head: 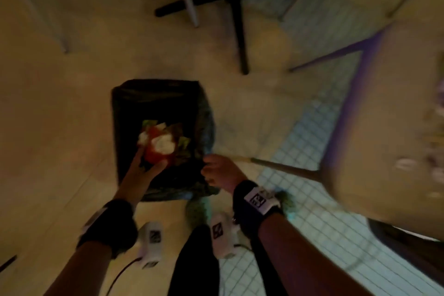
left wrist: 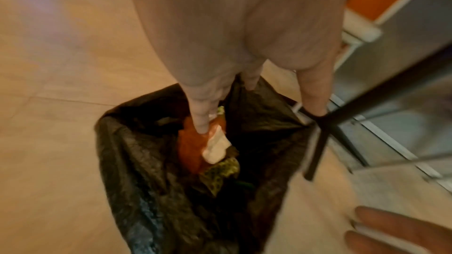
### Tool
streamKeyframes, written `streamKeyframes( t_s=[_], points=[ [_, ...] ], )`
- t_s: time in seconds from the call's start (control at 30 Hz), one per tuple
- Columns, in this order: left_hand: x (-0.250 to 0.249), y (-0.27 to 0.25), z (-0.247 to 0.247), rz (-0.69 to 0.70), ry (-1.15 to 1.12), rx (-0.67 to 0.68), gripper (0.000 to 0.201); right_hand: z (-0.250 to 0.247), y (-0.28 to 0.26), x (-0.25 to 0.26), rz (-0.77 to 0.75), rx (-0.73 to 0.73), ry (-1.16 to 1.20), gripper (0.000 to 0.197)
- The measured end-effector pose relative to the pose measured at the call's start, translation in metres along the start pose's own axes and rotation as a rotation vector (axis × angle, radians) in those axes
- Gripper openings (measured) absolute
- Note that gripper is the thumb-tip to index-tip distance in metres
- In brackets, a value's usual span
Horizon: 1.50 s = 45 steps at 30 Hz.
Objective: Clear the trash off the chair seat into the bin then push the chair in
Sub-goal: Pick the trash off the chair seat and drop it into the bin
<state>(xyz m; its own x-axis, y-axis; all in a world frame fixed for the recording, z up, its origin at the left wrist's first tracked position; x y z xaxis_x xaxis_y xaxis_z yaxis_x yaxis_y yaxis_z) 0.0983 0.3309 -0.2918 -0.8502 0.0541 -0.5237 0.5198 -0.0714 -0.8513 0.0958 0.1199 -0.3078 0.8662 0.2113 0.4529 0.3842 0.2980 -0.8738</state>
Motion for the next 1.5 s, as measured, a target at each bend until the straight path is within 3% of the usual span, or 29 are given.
streamKeyframes(
  t_s=[0.07, 0.17, 0.3, 0.4, 0.5, 0.63, 0.77, 0.87, 0.93, 1.03, 1.13, 1.2, 1.23, 1.33, 1.4, 1.5],
  points=[
    [-0.016, -0.007, 0.034, 0.001, 0.081, 0.064, 0.071, -0.034, -0.038, -0.003, -0.038, -0.060, 0.258, 0.027],
    [-0.043, -0.013, 0.109, 0.047, 0.251, 0.141, 0.055, -0.110, -0.111, -0.011, -0.108, -0.314, 0.345, 0.028],
    [-0.073, -0.014, 0.218, 0.182, 0.462, 0.299, 0.039, -0.228, -0.198, -0.043, -0.085, -0.878, 0.133, 0.025],
    [-0.092, -0.021, 0.309, 0.273, 0.504, 0.365, 0.041, -0.293, -0.229, -0.059, -0.016, -1.071, 0.029, 0.039],
    [-0.100, -0.025, 0.384, 0.317, 0.551, 0.430, 0.031, -0.321, -0.226, -0.062, -0.008, -1.011, -0.050, 0.039],
    [-0.095, -0.020, 0.444, 0.312, 0.543, 0.465, 0.024, -0.338, -0.217, -0.068, -0.047, -0.923, -0.037, 0.017],
    [-0.089, -0.029, 0.482, 0.131, 0.429, 0.485, 0.019, -0.339, -0.232, -0.066, -0.217, -0.756, 0.298, 0.016],
    [-0.084, -0.037, 0.506, -0.062, 0.343, 0.577, 0.029, -0.342, -0.248, -0.065, -0.284, -0.717, 0.360, 0.028],
    [-0.084, -0.040, 0.519, -0.075, 0.302, 0.619, 0.029, -0.348, -0.260, -0.066, -0.283, -0.652, 0.408, 0.031],
    [-0.088, -0.042, 0.540, -0.004, 0.357, 0.584, 0.024, -0.367, -0.282, -0.073, -0.276, -0.614, 0.358, 0.030],
    [-0.092, -0.041, 0.565, 0.127, 0.563, 0.537, 0.028, -0.405, -0.326, -0.088, -0.168, -0.924, 0.149, 0.031],
    [-0.092, -0.038, 0.585, 0.304, 0.790, 0.528, 0.034, -0.429, -0.354, -0.101, 0.011, -1.146, -0.071, 0.045],
    [-0.091, -0.037, 0.595, 0.395, 0.908, 0.506, 0.031, -0.437, -0.361, -0.108, 0.125, -1.171, -0.147, 0.053],
    [-0.080, -0.036, 0.624, 0.459, 1.123, 0.469, 0.033, -0.449, -0.357, -0.128, 0.344, -1.030, -0.196, 0.075],
    [-0.072, -0.035, 0.638, 0.498, 1.295, 0.464, 0.046, -0.455, -0.348, -0.138, 0.366, -0.993, -0.183, 0.067],
    [-0.062, -0.028, 0.645, 0.557, 1.485, 0.446, 0.064, -0.459, -0.344, -0.141, 0.275, -0.991, -0.125, 0.047]
  ],
)
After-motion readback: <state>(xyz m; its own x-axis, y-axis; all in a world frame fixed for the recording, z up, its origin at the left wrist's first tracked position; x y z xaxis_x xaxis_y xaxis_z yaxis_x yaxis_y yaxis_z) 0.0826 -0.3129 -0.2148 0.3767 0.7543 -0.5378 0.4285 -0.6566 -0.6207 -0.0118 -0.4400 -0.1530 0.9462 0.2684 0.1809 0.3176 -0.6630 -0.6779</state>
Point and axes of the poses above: each hand's wrist, its own y-axis towards the middle knuckle, its own z-axis out of the palm, x = y × z, the point moved 4 cm from there along y, towards the middle knuckle, and after that the axes turned 6 degrees about x, right-handed, at the moved point
